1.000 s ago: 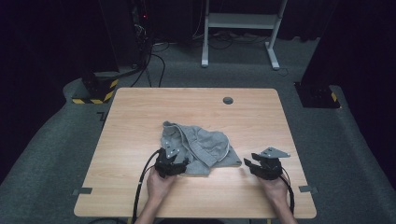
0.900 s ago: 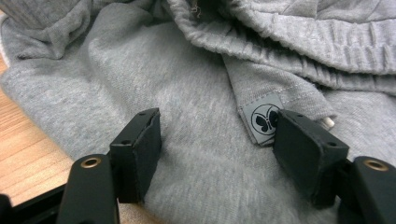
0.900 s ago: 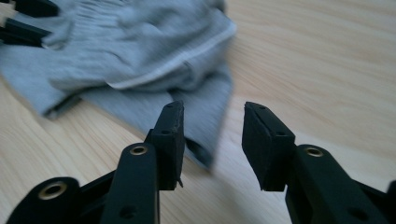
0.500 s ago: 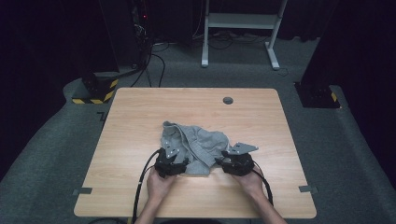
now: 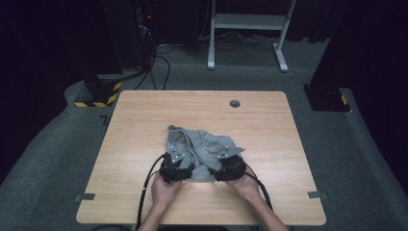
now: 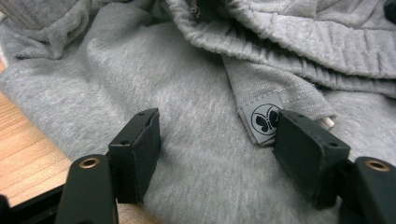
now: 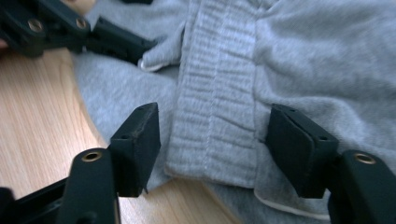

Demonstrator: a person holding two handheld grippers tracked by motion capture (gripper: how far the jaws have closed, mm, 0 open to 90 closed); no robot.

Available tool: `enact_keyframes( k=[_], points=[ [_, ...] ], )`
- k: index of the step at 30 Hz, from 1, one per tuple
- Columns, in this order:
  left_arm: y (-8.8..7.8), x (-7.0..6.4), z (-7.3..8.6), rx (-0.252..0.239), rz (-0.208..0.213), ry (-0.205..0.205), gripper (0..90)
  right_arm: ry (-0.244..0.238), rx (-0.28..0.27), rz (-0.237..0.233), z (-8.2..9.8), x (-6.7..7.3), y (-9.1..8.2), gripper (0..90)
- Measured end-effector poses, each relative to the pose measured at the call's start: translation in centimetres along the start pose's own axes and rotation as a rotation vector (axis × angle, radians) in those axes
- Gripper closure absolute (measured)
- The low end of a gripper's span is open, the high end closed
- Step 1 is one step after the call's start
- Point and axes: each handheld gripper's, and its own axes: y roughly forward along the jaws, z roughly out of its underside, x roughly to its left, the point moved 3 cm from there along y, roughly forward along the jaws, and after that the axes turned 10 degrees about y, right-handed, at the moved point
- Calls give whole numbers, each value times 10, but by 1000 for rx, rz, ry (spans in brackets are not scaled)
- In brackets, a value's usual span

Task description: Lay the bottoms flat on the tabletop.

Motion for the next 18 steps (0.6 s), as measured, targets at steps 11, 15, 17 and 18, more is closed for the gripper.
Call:
enact_keyframes(
  k=[11, 15, 17, 18],
  points=[
    [1, 0, -1, 2, 4, 3, 311, -14, -7, 15, 14, -2, 0, 431],
    [1, 0, -1, 2, 4, 3, 311, -11, -6, 3, 14, -3, 0, 447],
    [1, -1, -1, 3, 2, 5, 310, -2, -7, -6, 13, -4, -1, 453],
    [1, -1, -1, 3, 2, 6, 310, 1, -6, -9, 13, -4, -2, 455]
  ],
)
